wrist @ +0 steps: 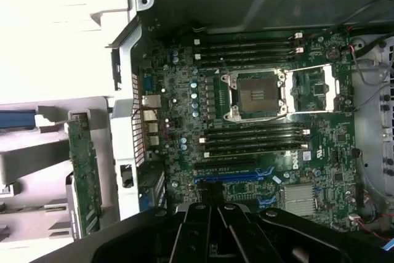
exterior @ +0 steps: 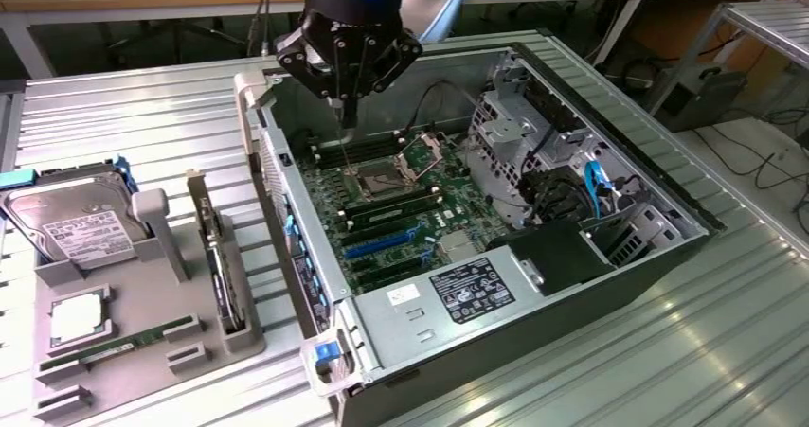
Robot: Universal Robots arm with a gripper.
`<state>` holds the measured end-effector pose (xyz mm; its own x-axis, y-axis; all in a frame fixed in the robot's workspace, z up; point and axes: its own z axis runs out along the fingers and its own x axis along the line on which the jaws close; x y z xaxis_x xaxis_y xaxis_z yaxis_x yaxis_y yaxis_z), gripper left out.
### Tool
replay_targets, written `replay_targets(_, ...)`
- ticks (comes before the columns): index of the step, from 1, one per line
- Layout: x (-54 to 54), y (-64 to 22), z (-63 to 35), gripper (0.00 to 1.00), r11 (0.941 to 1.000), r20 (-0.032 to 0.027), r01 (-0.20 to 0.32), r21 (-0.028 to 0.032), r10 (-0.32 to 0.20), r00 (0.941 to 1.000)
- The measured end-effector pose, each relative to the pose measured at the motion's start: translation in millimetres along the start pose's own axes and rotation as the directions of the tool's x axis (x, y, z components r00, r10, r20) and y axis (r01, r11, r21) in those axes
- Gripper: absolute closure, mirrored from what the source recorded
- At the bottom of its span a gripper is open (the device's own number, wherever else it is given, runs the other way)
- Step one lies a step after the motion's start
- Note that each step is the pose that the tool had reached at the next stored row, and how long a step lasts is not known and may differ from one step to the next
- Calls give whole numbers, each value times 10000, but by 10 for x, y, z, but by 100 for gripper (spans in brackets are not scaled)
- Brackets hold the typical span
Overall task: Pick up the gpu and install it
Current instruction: 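Reach for the gpu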
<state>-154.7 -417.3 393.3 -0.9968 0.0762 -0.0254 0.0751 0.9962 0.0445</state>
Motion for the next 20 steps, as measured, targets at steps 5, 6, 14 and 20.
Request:
replay_targets(5,217,-111,-11,89,10000,12,0,1,0,10000)
replay_targets(6,257,-130,-13,89,10000,14,0,0,0,10000)
replay_targets(14,608,-262,-27,89,10000,27,2,1,-2,10000)
replay_targets(20,881,-343,-10,89,10000,30,2,12,-2,10000)
